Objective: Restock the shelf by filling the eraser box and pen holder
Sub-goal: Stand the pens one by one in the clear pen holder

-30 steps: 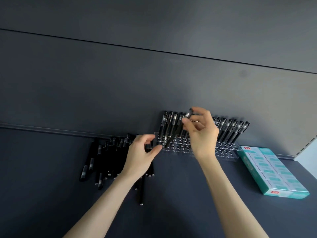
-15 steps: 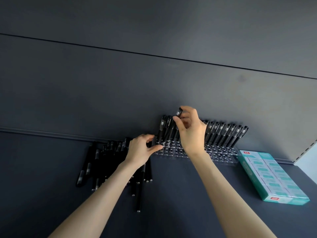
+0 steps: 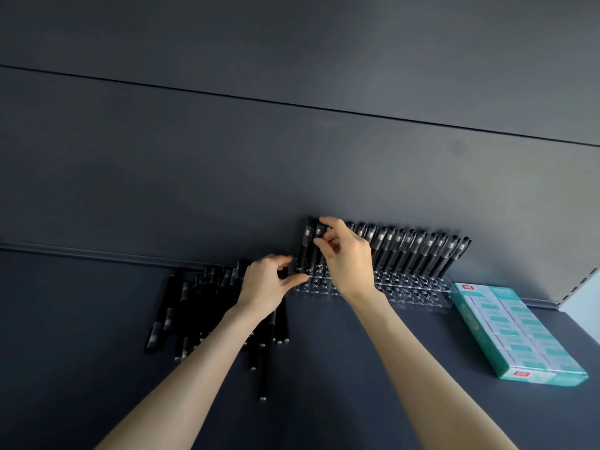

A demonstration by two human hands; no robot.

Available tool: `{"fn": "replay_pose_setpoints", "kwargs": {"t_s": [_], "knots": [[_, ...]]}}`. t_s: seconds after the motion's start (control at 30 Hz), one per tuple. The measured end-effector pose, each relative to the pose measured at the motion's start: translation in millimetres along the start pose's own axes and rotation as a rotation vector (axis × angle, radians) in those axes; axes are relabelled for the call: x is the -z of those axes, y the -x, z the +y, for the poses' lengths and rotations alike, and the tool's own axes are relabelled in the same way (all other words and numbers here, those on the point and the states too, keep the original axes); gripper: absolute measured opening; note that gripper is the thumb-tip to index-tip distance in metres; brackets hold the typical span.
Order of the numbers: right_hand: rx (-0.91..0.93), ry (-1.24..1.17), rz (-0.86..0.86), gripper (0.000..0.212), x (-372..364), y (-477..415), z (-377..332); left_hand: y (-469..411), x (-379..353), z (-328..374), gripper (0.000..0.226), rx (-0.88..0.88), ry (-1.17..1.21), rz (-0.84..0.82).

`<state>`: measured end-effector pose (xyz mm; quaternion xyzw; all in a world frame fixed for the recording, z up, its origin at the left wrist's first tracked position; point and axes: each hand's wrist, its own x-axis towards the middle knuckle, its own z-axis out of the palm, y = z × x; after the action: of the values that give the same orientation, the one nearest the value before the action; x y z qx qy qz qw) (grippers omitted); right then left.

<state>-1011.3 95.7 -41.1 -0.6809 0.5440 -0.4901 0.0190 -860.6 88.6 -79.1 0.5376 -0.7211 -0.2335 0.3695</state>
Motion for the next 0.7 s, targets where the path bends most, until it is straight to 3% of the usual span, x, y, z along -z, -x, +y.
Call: {"fn": "replay_pose_setpoints", "kwargs": {"t_s": [0.27,0.5,0.7], "knots": [[-0.033,-0.052,0.014,0.03,8.1,9.3,-9.2,5.9,5.7,1.8,0.051,-0.018,-0.157,-0.003],[-0.072,-0.207,-0.025,0.011,-3.6,40.6,-39.6,49.4,40.5,-13.3,0.031,0.075,-0.16,0.158],[-0.225,-0.061,-0.299,0.022,-47.3,72.8,-58.9,80.4,70.2,-36.0,0.061,0.289,-0.37,0.147]]}}
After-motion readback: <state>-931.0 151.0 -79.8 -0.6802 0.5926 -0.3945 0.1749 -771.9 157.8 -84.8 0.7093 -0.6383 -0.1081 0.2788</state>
